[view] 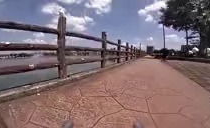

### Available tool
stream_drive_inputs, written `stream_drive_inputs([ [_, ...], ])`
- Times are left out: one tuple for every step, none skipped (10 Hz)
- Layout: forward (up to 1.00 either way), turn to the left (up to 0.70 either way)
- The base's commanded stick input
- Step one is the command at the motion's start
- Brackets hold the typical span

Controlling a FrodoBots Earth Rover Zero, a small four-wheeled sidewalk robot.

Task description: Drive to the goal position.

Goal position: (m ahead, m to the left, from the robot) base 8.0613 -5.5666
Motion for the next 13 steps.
stream_drive_inputs([
  [0.5, -0.27],
  [0.5, -0.27],
  [0.5, -0.27],
  [0.5, -0.27],
  [0.5, -0.27],
  [0.26, -0.35],
  [0.21, -0.38],
  [0.5, -0.27],
  [0.5, -0.27],
  [0.5, -0.27],
  [0.5, -0.27],
  [0.5, -0.27],
  [0.5, -0.27],
])
